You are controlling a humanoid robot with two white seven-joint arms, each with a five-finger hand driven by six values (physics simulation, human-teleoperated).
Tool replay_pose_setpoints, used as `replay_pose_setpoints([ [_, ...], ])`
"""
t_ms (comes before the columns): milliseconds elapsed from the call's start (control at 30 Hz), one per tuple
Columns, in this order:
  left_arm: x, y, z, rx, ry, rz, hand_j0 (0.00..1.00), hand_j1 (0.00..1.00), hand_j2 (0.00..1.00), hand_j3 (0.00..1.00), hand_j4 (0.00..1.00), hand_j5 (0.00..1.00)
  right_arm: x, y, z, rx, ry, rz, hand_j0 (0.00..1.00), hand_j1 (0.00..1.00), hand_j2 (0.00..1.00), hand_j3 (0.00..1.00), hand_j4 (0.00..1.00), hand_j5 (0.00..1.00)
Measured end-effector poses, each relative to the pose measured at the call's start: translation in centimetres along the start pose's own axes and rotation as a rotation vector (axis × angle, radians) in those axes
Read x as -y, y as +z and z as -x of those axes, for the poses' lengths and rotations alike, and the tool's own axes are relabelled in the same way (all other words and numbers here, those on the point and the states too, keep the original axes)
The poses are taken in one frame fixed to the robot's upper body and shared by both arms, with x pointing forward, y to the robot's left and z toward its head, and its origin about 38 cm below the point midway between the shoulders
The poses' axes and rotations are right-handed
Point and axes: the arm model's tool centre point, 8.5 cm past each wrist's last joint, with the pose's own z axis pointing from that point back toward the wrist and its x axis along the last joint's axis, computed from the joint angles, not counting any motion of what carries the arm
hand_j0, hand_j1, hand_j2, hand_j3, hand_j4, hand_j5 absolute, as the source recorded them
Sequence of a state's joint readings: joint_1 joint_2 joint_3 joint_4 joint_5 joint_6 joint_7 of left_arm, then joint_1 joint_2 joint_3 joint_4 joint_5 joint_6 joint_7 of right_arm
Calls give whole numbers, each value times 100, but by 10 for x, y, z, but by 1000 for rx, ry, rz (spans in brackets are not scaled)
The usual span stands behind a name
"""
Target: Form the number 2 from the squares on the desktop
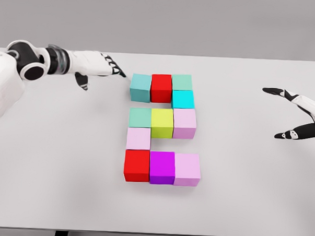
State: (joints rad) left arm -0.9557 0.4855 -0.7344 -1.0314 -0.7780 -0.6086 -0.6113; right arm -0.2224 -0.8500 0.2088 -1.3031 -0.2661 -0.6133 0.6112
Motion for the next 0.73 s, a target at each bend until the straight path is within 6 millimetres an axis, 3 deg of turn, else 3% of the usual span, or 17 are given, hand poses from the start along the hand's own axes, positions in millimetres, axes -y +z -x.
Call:
replay_pose_setpoints([
  [200, 24, 82, 30, 9, 213, -189, 100, 100, 100, 100, 100, 100, 0, 0, 0, 0, 1, -1, 100, 100, 100, 100, 100, 100],
  [233, 39, 90, 28, 28, 297, -234, 100, 100, 100, 100, 100, 100, 0, 0, 0, -1, 1, -1, 100, 100, 100, 100, 100, 100],
  [333, 50, 123, 33, 88, 498, -429, 100, 100, 100, 100, 100, 100, 0, 0, 0, 0, 1, -1, 100, 100, 100, 100, 100, 100],
  [400, 76, 139, 28, 121, 617, -482, 100, 100, 100, 100, 100, 100, 0, 0, 0, 0, 0, 0, 100, 100, 100, 100, 100, 100],
  [467, 99, 151, 20, 141, 693, -492, 100, 100, 100, 100, 100, 100, 0, 0, 0, 0, -1, 0, 100, 100, 100, 100, 100, 100],
  [567, 104, 163, 18, 154, 724, -510, 100, 100, 100, 100, 100, 100, -1, -1, 0, 1, -1, -2, 100, 100, 100, 100, 100, 100],
  [733, 113, 166, 12, 168, 759, -511, 100, 100, 100, 100, 100, 100, -1, -1, 0, 0, -1, -3, 100, 100, 100, 100, 100, 100],
])
